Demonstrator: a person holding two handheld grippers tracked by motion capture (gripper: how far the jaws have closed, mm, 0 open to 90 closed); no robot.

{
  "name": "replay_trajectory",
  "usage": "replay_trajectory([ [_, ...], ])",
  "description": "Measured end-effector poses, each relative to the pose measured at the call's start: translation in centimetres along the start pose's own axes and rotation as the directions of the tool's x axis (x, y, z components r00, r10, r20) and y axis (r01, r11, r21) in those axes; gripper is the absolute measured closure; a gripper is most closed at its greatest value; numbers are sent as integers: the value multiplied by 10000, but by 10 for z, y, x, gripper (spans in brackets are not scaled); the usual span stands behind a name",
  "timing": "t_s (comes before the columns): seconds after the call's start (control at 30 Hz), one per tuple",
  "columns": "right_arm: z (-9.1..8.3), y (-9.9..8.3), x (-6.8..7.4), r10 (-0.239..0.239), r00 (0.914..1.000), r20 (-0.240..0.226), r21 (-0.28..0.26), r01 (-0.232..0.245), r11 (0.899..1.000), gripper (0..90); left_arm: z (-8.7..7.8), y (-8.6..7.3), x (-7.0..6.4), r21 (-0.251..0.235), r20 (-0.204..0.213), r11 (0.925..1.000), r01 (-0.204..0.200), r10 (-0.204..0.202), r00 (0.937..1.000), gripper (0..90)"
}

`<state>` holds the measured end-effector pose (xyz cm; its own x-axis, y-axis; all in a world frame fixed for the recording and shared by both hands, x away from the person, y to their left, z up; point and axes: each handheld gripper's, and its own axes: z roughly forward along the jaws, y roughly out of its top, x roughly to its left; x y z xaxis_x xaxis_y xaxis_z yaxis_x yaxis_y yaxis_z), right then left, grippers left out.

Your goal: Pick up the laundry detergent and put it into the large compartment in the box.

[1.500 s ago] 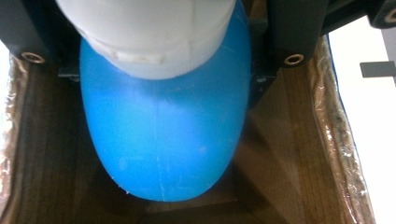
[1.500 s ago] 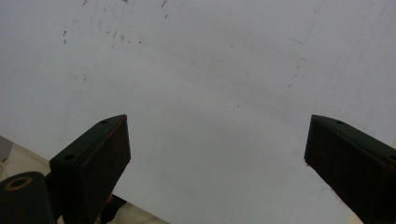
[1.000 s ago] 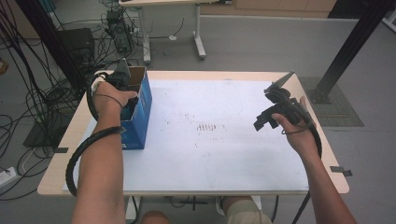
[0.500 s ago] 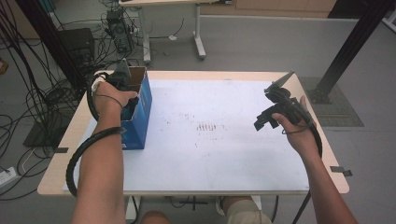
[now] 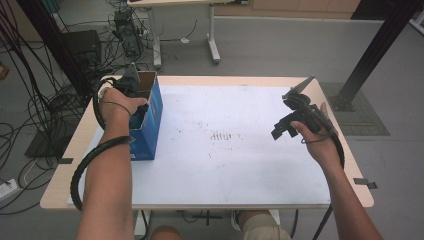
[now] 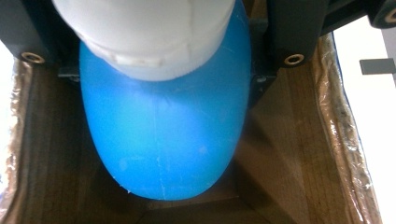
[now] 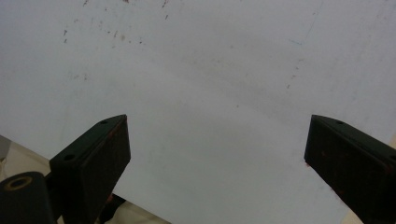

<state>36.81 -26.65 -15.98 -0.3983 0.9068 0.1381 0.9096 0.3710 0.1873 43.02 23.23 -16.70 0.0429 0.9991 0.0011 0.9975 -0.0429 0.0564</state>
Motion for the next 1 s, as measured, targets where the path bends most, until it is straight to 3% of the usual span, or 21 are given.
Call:
replay_trajectory([
  [1.0,-1,1,2,-37,10000,8,-38,37,10000,67,0,0,0,-25,10,10000,-7,7,10000,379],
])
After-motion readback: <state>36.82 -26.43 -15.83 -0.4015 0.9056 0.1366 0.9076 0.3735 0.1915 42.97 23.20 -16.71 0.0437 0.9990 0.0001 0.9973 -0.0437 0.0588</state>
